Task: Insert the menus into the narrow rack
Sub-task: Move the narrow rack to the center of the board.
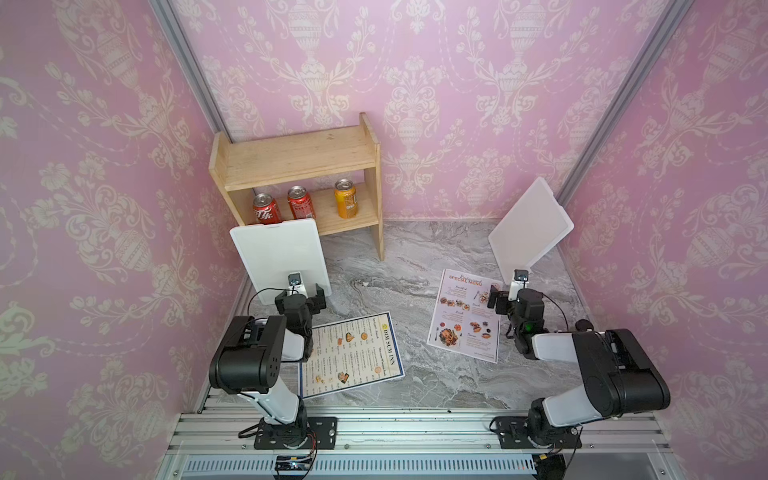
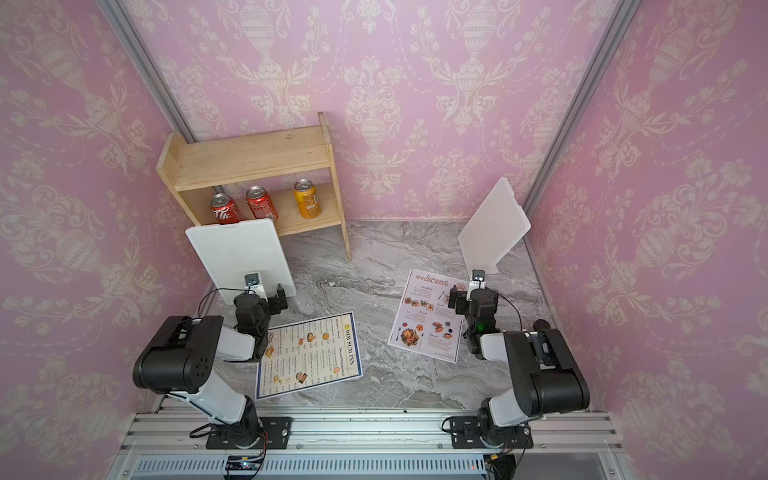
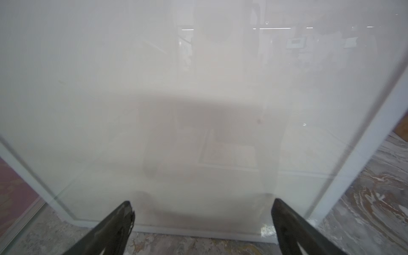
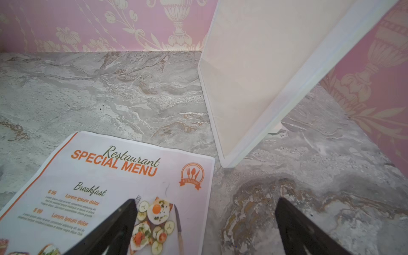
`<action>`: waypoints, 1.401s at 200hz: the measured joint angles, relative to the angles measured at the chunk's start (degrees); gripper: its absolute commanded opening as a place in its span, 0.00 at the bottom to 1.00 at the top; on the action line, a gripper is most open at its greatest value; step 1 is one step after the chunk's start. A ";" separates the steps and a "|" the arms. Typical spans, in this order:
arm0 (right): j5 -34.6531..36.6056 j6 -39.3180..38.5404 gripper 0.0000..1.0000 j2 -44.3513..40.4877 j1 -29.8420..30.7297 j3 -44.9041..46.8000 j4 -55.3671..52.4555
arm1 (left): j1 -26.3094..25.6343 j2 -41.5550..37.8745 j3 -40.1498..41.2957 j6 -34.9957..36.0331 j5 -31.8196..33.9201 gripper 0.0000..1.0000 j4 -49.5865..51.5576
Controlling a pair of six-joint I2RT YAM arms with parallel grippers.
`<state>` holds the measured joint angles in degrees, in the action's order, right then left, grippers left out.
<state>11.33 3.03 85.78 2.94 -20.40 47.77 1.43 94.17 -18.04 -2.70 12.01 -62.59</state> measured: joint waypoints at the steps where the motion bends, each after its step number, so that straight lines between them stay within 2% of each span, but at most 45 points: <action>1: 0.02 0.00 1.00 0.00 0.00 0.00 0.00 | 0.00 0.00 0.00 0.00 0.00 0.99 -0.02; 33: -0.11 -0.02 1.00 0.00 -0.02 -0.02 -0.02 | 0.00 0.00 0.15 0.00 0.22 0.99 -0.37; 105: -6.05 -0.11 1.00 0.00 -0.98 -1.46 -0.90 | 0.00 0.00 2.21 -0.11 0.81 0.99 -3.58; 125: -6.40 -0.28 1.00 -0.83 -0.85 -2.40 -4.24 | 0.00 0.00 3.58 -0.46 1.33 0.99 -5.46; 140: -4.28 0.28 1.00 -3.21 -0.35 -5.35 -12.07 | 0.00 0.00 3.91 -0.48 1.57 0.99 -6.45; 156: -2.08 1.84 1.00 -3.85 -0.15 -13.05 -23.04 | 0.00 0.00 3.96 -0.63 1.86 0.99 -7.28; 175: 0.39 3.54 1.00 -3.23 0.33 -20.04 -29.64 | 0.00 0.00 3.96 -0.87 1.90 0.99 -7.74; 191: 4.33 4.15 1.00 -3.30 2.56 -21.05 -32.48 | 0.00 0.02 4.20 -0.90 1.92 0.99 -8.52; 210: 10.12 4.09 1.00 -3.58 8.22 -20.87 -37.29 | 0.00 0.00 5.57 -1.01 1.97 0.99 -10.38; 220: 10.91 5.38 1.00 -4.31 10.51 -21.09 -40.17 | -0.22 -0.42 6.14 -0.96 2.01 0.99 -10.32; 237: 7.34 10.40 1.00 -5.18 10.40 -24.02 -47.32 | -2.27 -3.67 6.73 0.35 3.61 0.99 -8.63; 258: 0.28 13.73 1.00 -5.07 9.31 -29.92 -52.46 | -9.51 -11.61 6.88 4.59 7.61 0.99 -6.21; 280: -2.84 12.90 1.00 -5.16 17.88 -34.34 -54.27 | -14.38 -24.85 5.42 4.63 10.62 0.99 6.08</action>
<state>8.49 15.92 80.62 20.82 -54.74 -6.50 -12.95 69.32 -12.62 1.93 22.63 -56.51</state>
